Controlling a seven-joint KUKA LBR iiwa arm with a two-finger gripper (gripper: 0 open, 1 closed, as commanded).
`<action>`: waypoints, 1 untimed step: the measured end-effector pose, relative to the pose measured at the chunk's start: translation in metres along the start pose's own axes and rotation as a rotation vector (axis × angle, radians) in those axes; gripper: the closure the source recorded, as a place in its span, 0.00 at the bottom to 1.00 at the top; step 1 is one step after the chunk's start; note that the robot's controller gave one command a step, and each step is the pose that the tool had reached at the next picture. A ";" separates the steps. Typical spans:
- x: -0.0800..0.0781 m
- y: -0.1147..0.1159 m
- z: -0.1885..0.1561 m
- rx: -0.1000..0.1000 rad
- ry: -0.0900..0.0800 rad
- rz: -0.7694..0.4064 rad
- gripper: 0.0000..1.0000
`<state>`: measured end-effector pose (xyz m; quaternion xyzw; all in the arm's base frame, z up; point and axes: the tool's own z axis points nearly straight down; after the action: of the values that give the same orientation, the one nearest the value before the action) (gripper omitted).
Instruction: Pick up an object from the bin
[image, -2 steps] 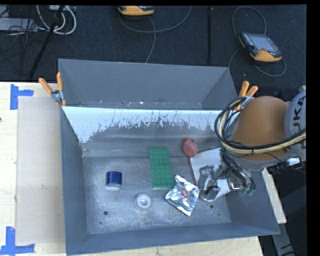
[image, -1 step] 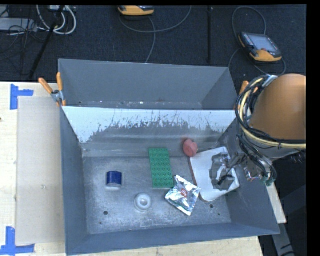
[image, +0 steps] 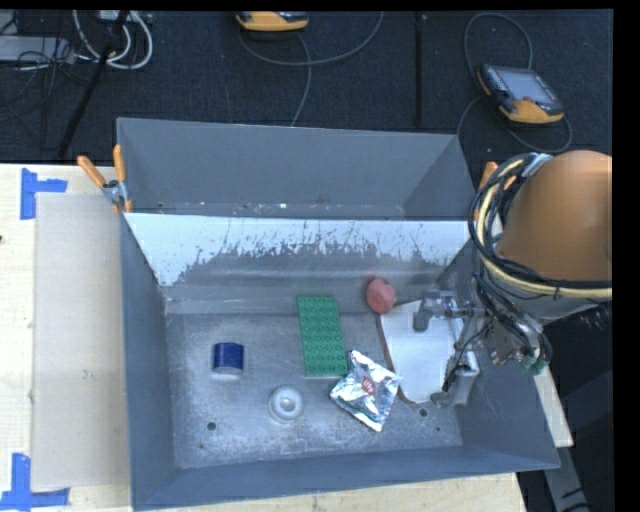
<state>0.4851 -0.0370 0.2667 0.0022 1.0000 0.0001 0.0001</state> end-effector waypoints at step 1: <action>0.009 0.031 0.136 -0.001 0.010 0.072 0.00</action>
Offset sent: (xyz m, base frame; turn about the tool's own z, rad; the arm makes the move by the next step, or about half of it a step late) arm -0.0071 0.0300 -0.1314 0.0740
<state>0.4758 -0.0058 0.1305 0.0382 0.9993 0.0006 -0.0051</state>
